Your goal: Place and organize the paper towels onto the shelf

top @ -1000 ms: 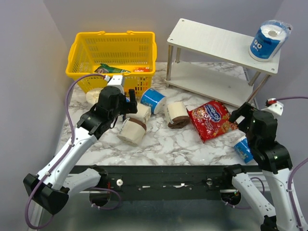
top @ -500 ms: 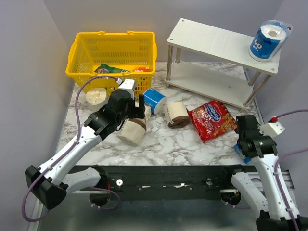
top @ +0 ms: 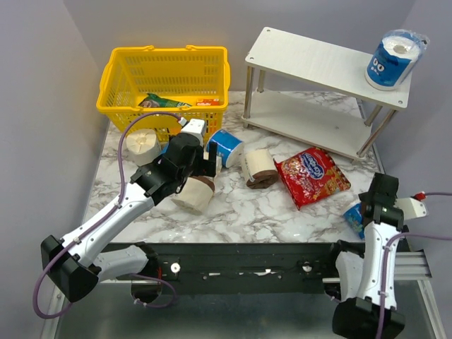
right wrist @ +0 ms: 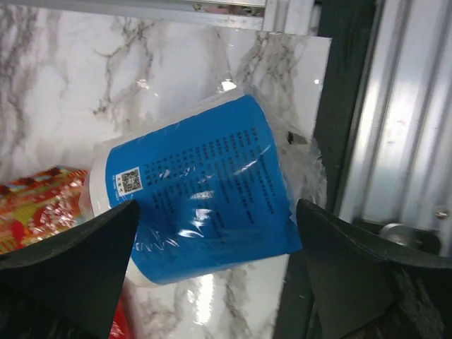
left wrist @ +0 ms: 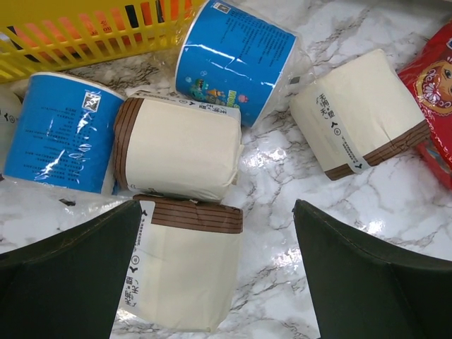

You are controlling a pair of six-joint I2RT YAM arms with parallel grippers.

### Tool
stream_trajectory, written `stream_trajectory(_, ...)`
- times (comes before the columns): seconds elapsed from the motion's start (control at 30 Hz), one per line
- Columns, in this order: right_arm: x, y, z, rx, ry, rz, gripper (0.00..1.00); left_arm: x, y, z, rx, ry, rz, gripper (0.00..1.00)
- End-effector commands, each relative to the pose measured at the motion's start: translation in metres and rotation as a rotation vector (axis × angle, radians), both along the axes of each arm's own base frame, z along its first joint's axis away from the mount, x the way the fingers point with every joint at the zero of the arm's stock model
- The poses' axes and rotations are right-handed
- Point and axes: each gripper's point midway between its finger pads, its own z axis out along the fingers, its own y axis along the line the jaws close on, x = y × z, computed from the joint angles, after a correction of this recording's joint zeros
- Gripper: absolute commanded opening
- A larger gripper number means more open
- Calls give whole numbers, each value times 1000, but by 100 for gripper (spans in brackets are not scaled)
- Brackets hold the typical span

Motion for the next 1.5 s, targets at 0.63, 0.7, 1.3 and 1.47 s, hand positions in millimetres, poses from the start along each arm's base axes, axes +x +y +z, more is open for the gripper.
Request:
stream_trajectory(0.63,91,44,52,34,-438,610,100,6,4,-16,70,17,24,99)
stream_trajectory(0.7,83,36,46,49,-384,538,100,7,3,-18,73,23,27,99)
stream_trajectory(1.3,38,-3,0,54,-287,131,100,8,0,-27,84,46,21,99)
stream_trajectory(1.47,54,9,-27,170,-345,201,100,8,1,-29,93,51,21,99)
